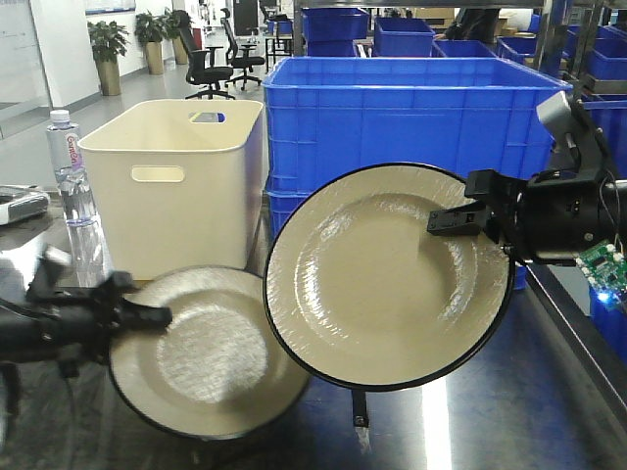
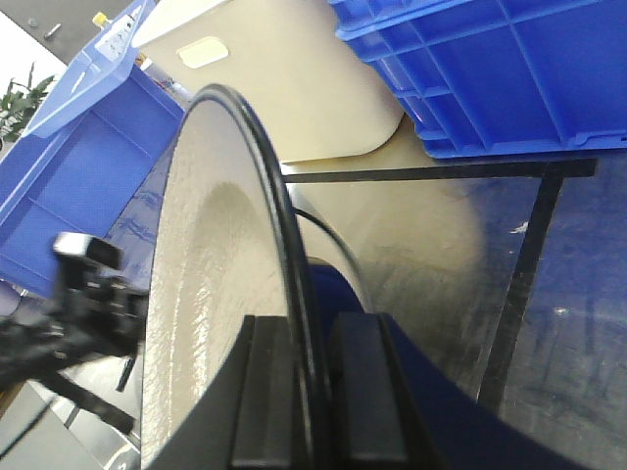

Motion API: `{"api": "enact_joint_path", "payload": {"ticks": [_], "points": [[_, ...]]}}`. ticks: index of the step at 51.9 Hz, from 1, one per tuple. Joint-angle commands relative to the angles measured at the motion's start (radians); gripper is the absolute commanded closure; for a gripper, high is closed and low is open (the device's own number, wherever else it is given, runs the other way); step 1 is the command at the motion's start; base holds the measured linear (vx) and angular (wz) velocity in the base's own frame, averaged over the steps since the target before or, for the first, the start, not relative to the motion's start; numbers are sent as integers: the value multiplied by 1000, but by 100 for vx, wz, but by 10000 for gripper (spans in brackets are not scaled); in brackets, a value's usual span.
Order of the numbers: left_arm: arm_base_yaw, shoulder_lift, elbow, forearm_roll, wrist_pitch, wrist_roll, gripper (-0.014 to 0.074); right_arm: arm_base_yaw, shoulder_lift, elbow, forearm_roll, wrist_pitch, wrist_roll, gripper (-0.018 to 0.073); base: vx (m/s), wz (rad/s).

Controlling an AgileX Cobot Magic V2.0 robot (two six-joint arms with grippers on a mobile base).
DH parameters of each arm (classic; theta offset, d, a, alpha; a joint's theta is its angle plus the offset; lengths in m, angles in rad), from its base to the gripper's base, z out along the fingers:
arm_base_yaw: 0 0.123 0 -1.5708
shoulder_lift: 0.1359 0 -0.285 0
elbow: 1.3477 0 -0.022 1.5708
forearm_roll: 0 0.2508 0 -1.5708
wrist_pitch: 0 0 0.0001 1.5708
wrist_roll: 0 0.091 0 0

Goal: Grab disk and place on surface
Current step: 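Lower both plates onto the table and open the left gripper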

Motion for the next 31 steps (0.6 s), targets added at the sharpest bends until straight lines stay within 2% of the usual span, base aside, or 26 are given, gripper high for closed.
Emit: {"api": "enact_joint_path", "payload": {"ticks": [1,7,18,24,31], "points": [[-40,-31,-33,-129,-9,34,546,-3,-45,-34,110,-54,4,568,0,0],[-66,-23,-33,-130,-14,110,447,-3,-45,-34,110,-54,4,568,0,0],[-74,-23,-33,-108,-27,138,182,-3,-45,-34,110,-61,3,568,0,0],[-64,-25,-33,-16,-64,202,69,-3,-45,-34,109,-68,3,568,0,0],[-31,-44,-33,114,-96,228,1,-3,-45,-34,109,-79,-20,568,0,0]]}}
